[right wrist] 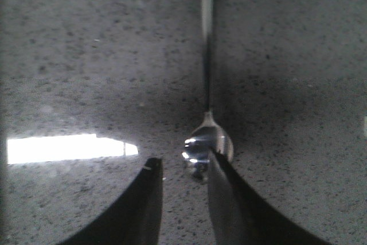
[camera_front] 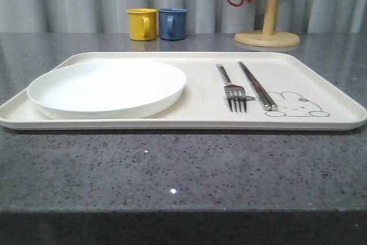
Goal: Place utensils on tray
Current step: 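Move the right gripper to the steel spoon and grasp it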
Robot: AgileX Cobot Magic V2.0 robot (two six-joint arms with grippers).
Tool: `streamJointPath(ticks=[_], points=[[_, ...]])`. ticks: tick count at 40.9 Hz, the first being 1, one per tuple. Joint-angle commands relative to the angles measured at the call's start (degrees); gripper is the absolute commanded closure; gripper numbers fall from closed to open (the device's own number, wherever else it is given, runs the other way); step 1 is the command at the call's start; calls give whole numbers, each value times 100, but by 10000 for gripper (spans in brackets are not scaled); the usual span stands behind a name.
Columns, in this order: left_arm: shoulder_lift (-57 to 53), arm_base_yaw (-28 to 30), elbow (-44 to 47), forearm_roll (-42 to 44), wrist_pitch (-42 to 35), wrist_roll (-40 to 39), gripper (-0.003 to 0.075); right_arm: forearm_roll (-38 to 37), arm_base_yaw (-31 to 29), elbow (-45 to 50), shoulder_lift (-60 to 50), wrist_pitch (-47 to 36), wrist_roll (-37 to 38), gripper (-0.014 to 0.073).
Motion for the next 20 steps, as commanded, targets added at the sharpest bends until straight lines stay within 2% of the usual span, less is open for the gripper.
streamJointPath(ticks=[1,11,20], points=[[6,-29,-155,13,-382,-56,331,-63,-246,-140,15,-365,-130,358],[6,-29,-155,13,-382,-56,331,-137,-315,-140,507,-876,-165,358],[6,-29,-155,13,-382,-56,331,-78,-315,-140,861,-1006,-169,358]])
